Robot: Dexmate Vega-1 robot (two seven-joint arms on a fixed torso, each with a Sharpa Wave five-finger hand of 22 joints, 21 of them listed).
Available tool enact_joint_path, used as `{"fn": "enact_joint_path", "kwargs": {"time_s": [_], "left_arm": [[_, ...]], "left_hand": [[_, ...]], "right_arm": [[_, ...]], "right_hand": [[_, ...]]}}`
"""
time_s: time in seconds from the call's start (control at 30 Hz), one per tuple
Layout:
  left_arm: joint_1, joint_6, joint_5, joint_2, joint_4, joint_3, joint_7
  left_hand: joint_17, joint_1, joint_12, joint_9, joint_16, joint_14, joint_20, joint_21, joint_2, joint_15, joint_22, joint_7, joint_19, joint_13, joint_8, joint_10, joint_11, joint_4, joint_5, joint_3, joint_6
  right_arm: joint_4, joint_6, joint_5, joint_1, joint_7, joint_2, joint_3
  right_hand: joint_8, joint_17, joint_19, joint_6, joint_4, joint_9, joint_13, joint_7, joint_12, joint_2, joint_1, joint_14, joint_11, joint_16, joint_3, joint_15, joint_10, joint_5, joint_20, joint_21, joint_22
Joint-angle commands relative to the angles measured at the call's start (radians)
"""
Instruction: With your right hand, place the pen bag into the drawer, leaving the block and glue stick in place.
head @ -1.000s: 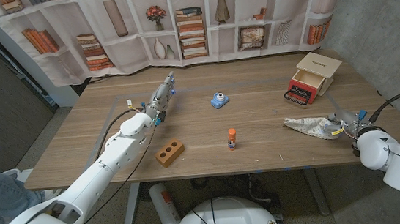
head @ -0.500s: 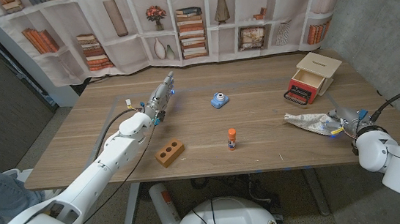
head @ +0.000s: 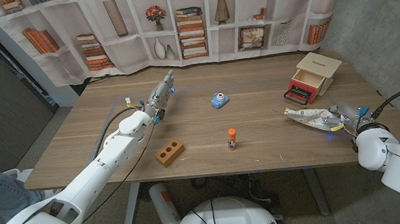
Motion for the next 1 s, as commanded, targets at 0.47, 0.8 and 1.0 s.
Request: {"fn": "enact_joint_path", "kwargs": {"time_s": [0.47, 0.8, 1.0], "left_arm": [[-0.046, -0.002, 0.004, -0.020, 0.057, 0.011, -0.029], [-0.061, -0.009, 0.004, -0.026, 0.086, 0.014, -0.044], [-0.070, -0.013, 0.003, -0.030, 0.102, 0.015, -0.055]], "left_hand": [[0.003, 0.003, 0.004, 0.005, 0.001, -0.020, -0.011, 0.005, 0.013, 0.001, 0.002, 0.001, -0.108, 0.005, 0.005, -0.005, 0.003, 0.002, 0.000, -0.006, 0.001], [0.003, 0.005, 0.003, 0.005, 0.001, -0.021, -0.010, 0.005, 0.014, 0.002, 0.002, 0.002, -0.110, 0.005, 0.005, -0.005, 0.004, 0.001, -0.001, -0.007, 0.001], [0.003, 0.006, 0.004, 0.005, 0.001, -0.021, -0.010, 0.005, 0.015, 0.001, 0.002, 0.001, -0.110, 0.005, 0.005, -0.005, 0.001, 0.001, -0.001, -0.008, 0.001]], "right_arm": [[-0.062, -0.112, 0.010, 0.087, 0.005, -0.059, -0.025], [-0.084, -0.160, 0.015, 0.138, -0.012, -0.077, -0.060], [-0.101, -0.192, 0.019, 0.154, -0.030, -0.080, -0.067]], "right_hand": [[0.003, 0.003, 0.012, 0.024, 0.002, 0.006, 0.003, 0.002, -0.005, 0.008, 0.000, 0.021, 0.000, -0.006, 0.005, -0.112, 0.020, 0.011, -0.006, 0.002, 0.006], [0.005, 0.004, 0.014, 0.040, 0.000, 0.007, 0.003, 0.000, -0.003, 0.010, 0.001, 0.029, -0.001, -0.008, 0.003, -0.113, 0.037, 0.011, -0.007, 0.002, 0.006], [0.006, 0.004, 0.017, 0.053, 0.000, 0.007, 0.003, 0.000, -0.003, 0.011, -0.001, 0.040, -0.003, -0.009, 0.002, -0.113, 0.049, 0.011, -0.008, 0.002, 0.006]]}}
